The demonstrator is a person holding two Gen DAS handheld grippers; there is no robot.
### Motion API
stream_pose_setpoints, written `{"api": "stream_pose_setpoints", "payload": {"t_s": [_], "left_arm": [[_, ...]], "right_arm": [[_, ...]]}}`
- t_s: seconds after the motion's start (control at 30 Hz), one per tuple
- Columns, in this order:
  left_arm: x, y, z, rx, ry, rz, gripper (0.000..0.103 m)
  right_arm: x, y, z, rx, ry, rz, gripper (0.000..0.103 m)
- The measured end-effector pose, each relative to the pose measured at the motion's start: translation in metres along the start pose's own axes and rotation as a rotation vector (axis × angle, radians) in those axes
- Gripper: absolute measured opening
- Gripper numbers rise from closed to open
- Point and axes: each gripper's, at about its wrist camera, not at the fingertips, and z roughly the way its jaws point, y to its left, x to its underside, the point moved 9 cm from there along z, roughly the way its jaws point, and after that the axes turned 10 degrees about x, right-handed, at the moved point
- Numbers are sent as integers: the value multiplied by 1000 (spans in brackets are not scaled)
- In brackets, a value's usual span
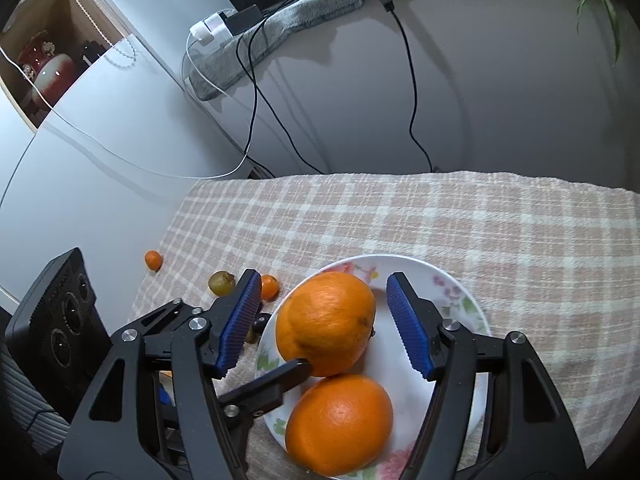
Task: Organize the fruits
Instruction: 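Open both tools and lift them away from the plate, then grasp a small mandarin with the left tool while the right tool grasps a brown kiwi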
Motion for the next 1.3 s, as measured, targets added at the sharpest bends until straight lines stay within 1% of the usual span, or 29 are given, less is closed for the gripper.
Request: {"api": "stream_pose_setpoints", "payload": {"t_s": [0.2, 0.33, 0.5, 0.57, 0.63, 0.73, 0.8, 0.87, 1.0, 1.3], "left_arm": [[1, -6, -15, -19, -27, 29, 62], [1, -10, -25, -16, -45, 33, 62], [4, -14, -37, -23, -61, 41, 62], [4, -14, -42, -25, -68, 44, 62], [5, -14, -47, -28, -76, 45, 62], [6, -13, -55, -35, -86, 49, 64], [6, -9, -60, -40, -92, 47, 66], [7, -5, -65, -45, -98, 42, 70], [15, 6, -79, -67, -106, 30, 71], [58, 51, -115, -152, -95, -23, 70]], "right_arm": [[1, -1, -10, 29, -24, -6, 68], [4, 5, -16, 50, -42, -35, 74], [5, 11, -25, 62, -59, -50, 75], [5, 13, -28, 68, -66, -56, 77], [5, 16, -32, 71, -73, -63, 81], [6, 20, -36, 77, -84, -71, 81], [6, 22, -39, 81, -89, -76, 82], [8, 25, -41, 85, -94, -82, 82], [13, 35, -46, 86, -114, -104, 88], [26, 66, -48, 65, -139, -189, 88]]}}
